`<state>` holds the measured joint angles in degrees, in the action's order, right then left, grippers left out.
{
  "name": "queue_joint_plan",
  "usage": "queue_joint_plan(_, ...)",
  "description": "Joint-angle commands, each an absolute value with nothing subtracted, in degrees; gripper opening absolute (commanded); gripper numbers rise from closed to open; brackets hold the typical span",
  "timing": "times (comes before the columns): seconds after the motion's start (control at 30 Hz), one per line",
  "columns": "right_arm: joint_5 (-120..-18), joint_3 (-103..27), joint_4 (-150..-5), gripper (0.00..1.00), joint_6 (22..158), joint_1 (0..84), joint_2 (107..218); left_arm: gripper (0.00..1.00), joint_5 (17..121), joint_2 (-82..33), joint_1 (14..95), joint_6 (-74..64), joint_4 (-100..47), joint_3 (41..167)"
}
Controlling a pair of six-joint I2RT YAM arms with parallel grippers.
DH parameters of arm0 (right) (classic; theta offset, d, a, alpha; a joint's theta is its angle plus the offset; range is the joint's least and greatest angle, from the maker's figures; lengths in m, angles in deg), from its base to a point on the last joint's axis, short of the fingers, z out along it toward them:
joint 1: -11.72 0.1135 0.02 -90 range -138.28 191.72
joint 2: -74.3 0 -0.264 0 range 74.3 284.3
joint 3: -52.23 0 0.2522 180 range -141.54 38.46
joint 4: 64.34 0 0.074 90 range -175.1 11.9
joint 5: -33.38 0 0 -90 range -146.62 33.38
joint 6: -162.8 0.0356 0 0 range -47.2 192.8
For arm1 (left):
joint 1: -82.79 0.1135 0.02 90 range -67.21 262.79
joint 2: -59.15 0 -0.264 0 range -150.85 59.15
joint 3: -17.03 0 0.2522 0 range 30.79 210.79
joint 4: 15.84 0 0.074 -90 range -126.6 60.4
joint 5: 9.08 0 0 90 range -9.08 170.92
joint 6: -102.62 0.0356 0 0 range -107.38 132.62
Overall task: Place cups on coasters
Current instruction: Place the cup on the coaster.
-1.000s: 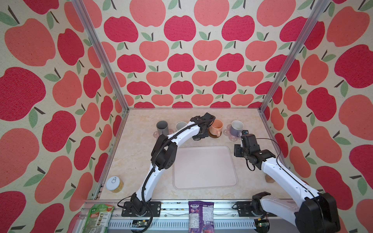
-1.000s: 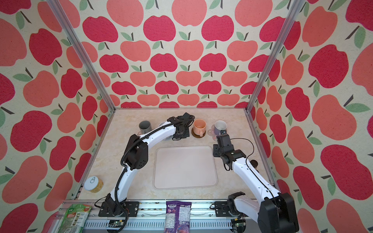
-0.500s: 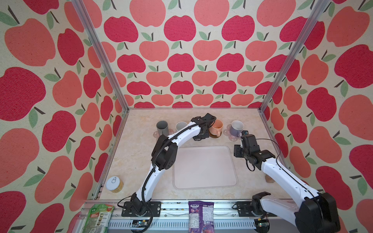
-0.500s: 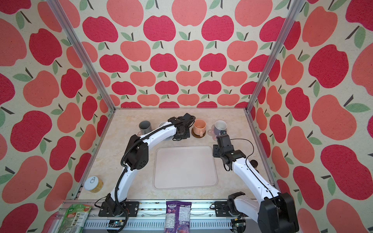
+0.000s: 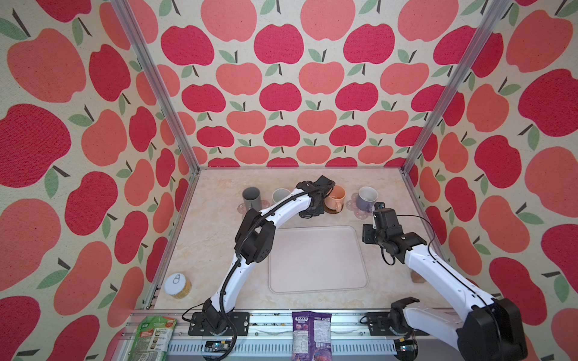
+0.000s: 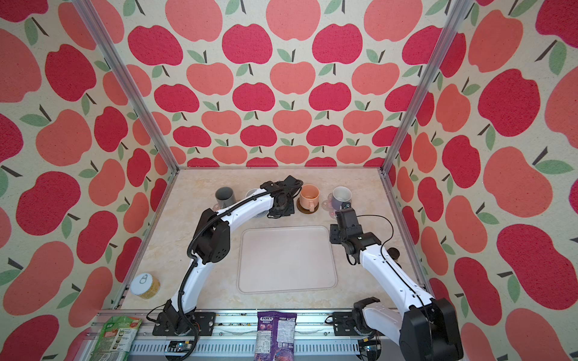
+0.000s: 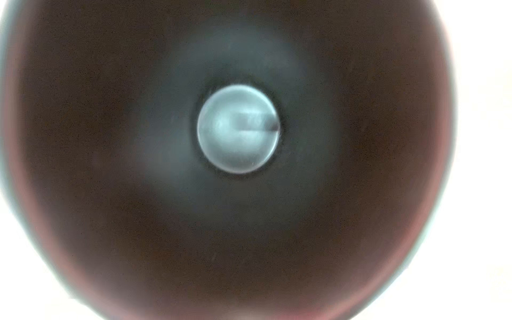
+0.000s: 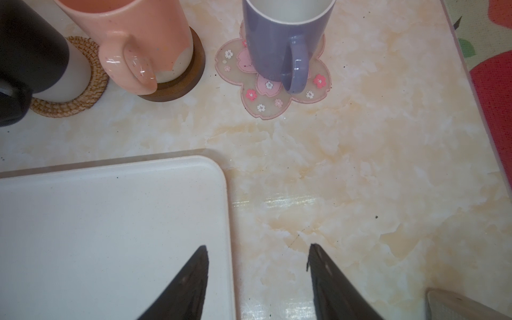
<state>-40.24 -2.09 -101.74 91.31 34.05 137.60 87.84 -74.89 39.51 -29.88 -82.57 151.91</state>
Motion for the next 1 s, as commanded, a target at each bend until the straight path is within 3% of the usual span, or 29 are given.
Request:
queue_joint_plan(0.0, -40.85, -2.14, -101.87, 0.61, 92.47, 33.52, 136.51, 0.26, 87.42, -74.71, 39.20, -29.49, -85.33, 152.31)
queue_joint_plan(0.5, -39.71, -3.50, -103.41, 0.62, 91.71, 33.41, 135.66, 0.34, 90.33, -67.03, 38.21, -27.82, -85.43, 146.57)
queue_joint_plan(0.97, -37.75, -5.24, -103.35, 0.63, 89.56, 32.69, 136.34, 0.36, 101.55, -41.77, 36.61, -18.14, -77.68, 119.54)
